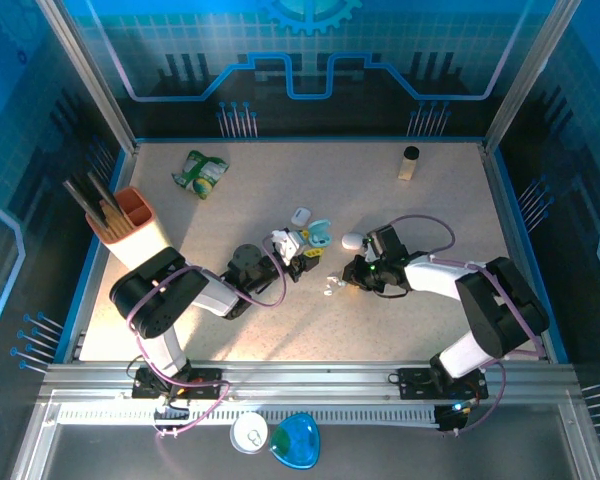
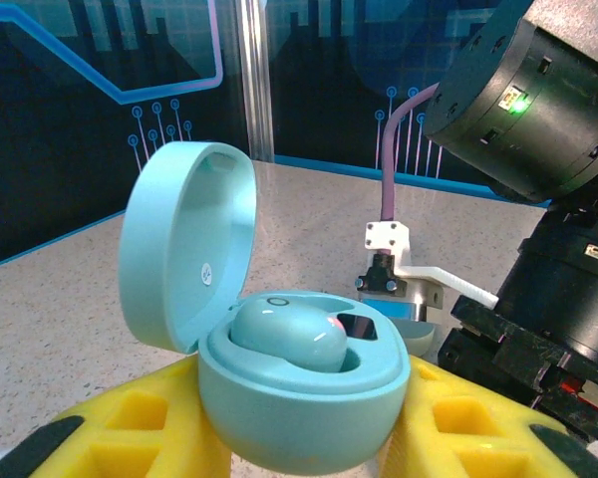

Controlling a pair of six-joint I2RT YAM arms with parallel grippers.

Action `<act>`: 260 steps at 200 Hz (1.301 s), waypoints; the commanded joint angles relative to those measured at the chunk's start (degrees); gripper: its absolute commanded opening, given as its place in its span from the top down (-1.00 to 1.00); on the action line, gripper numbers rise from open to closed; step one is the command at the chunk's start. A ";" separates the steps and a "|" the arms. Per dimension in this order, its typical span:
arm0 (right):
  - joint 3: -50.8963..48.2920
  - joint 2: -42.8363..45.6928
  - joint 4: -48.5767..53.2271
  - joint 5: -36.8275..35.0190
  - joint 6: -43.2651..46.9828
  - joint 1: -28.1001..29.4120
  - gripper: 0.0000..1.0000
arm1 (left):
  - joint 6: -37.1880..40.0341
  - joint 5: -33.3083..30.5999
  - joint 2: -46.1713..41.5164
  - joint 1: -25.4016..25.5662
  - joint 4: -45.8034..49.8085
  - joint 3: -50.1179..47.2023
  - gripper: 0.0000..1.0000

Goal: Insert wireless bluetooth earbuds into charging case

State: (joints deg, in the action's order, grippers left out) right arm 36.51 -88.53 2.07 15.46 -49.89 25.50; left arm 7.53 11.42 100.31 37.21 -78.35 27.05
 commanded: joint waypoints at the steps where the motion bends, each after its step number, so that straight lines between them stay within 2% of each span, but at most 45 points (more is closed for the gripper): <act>1: 1.49 0.63 3.10 -1.32 2.72 0.71 0.64 | 0.97 0.87 -1.04 -0.56 -1.96 -1.06 0.29; 62: 4.66 10.64 14.98 -9.64 19.62 1.07 0.62 | 0.91 2.78 -0.47 -2.27 -0.80 -2.04 0.30; 98: 8.71 15.45 21.98 -15.66 29.21 3.33 0.60 | 0.05 5.62 -0.64 -2.25 2.72 -1.81 0.30; 131: 11.60 19.60 23.07 -19.01 36.29 6.36 0.61 | -0.84 9.58 -0.73 -2.16 6.26 -1.56 0.31; 162: 12.96 22.88 21.93 -18.55 41.42 8.38 0.63 | -0.15 12.56 -1.71 -2.10 10.28 -1.46 0.32; 201: 16.39 22.50 22.77 -20.06 47.06 11.15 0.62 | 0.66 16.73 -2.99 -2.04 15.60 -0.58 0.32; 260: 20.41 16.91 23.14 -21.82 49.84 14.51 0.62 | 0.96 16.78 -4.10 -1.71 16.39 0.12 0.32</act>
State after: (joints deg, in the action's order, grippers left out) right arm 54.70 -69.19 24.01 -4.58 -2.63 38.33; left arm 7.64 26.52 97.76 35.27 -61.69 25.78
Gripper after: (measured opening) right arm 0.191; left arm 0.344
